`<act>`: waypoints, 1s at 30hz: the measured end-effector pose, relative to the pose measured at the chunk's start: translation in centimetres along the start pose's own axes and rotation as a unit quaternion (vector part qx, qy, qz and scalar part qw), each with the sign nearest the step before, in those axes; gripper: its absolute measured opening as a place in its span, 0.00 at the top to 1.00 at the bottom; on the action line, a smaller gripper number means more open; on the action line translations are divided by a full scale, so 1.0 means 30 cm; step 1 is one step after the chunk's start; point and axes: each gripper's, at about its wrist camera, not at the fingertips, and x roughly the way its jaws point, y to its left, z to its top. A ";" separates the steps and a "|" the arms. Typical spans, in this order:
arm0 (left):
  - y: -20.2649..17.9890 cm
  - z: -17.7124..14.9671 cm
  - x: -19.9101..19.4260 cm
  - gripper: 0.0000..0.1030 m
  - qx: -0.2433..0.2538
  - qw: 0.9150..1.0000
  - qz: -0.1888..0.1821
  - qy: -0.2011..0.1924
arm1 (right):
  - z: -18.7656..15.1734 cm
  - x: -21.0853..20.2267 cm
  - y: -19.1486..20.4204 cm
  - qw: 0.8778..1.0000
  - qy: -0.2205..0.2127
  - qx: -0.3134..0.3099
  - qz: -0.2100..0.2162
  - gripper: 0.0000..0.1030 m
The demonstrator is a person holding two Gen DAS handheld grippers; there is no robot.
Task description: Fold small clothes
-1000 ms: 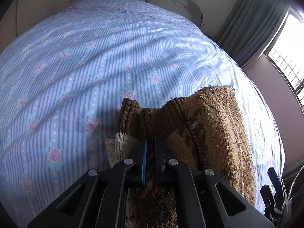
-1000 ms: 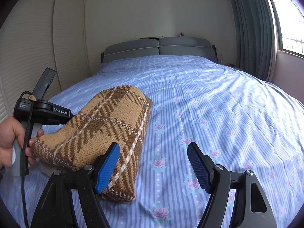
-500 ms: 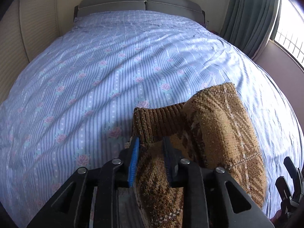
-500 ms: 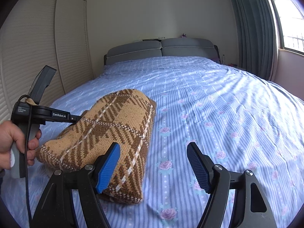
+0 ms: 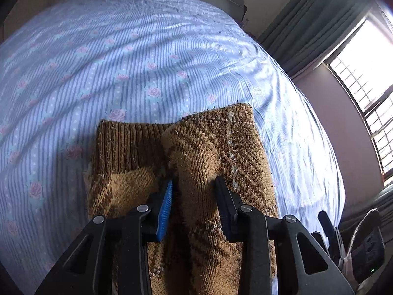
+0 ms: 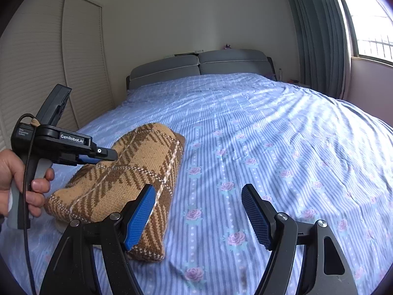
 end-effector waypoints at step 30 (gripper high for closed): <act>0.004 -0.134 -0.094 0.80 0.073 0.984 0.139 -0.087 | 0.004 0.001 0.059 0.999 0.008 -0.040 0.022 0.29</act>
